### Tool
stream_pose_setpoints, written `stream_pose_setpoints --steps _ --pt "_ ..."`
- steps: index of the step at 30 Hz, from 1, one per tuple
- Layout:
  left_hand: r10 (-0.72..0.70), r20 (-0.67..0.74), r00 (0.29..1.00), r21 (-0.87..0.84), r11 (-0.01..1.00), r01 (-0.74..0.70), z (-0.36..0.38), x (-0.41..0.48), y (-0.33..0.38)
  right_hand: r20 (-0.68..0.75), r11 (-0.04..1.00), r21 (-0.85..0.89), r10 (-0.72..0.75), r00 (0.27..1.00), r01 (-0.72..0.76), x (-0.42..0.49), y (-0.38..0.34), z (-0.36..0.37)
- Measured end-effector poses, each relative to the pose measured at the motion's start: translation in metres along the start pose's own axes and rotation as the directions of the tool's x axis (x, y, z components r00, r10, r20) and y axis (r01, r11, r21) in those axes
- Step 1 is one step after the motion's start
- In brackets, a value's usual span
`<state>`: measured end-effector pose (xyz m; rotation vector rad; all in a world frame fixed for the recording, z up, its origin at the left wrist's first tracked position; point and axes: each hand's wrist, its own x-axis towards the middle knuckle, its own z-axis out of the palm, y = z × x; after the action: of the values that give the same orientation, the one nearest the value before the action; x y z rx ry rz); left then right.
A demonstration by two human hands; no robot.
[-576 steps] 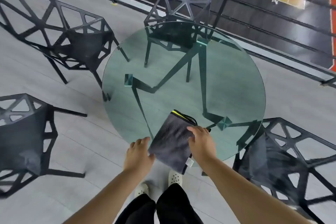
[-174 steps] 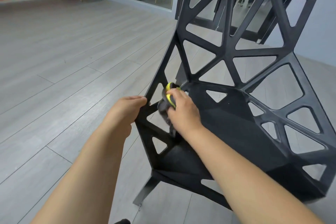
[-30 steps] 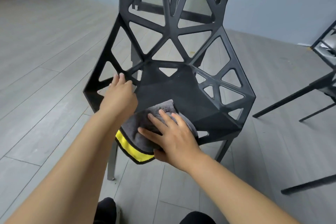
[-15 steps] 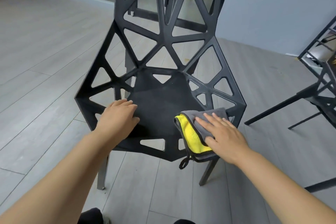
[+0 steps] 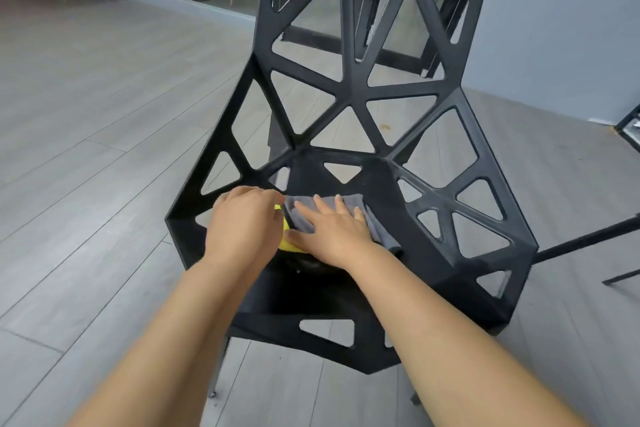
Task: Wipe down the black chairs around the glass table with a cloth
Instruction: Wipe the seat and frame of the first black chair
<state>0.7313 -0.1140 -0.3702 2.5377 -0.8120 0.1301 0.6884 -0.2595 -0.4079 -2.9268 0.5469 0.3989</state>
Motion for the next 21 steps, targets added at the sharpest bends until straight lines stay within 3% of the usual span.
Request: stream_pose_setpoints --steps 7,12,15,18,21 --pt "-0.113 -0.139 0.984 -0.157 0.983 0.091 0.021 0.050 -0.004 -0.221 0.998 0.040 0.058 0.974 -0.050 0.098 0.020 -0.006" --pt "-0.083 -0.069 0.994 -0.140 0.988 0.072 0.039 0.071 -0.002 -0.410 0.987 0.055 0.160 0.898 -0.151 0.144 0.018 -0.017" --pt "-0.030 0.002 1.000 -0.153 0.988 0.030 0.045 0.082 -0.005 -0.502 0.987 -0.015 0.130 0.855 -0.159 0.150 0.014 -0.018" --pt "-0.018 0.032 0.999 -0.121 0.992 0.022 0.032 0.087 -0.005 -0.465 0.996 -0.027 0.063 0.883 -0.085 0.142 0.016 -0.019" --pt "0.028 0.032 0.999 -0.053 0.998 -0.026 0.012 0.117 -0.011 -0.310 0.999 0.003 0.051 0.949 -0.053 0.125 0.012 -0.020"
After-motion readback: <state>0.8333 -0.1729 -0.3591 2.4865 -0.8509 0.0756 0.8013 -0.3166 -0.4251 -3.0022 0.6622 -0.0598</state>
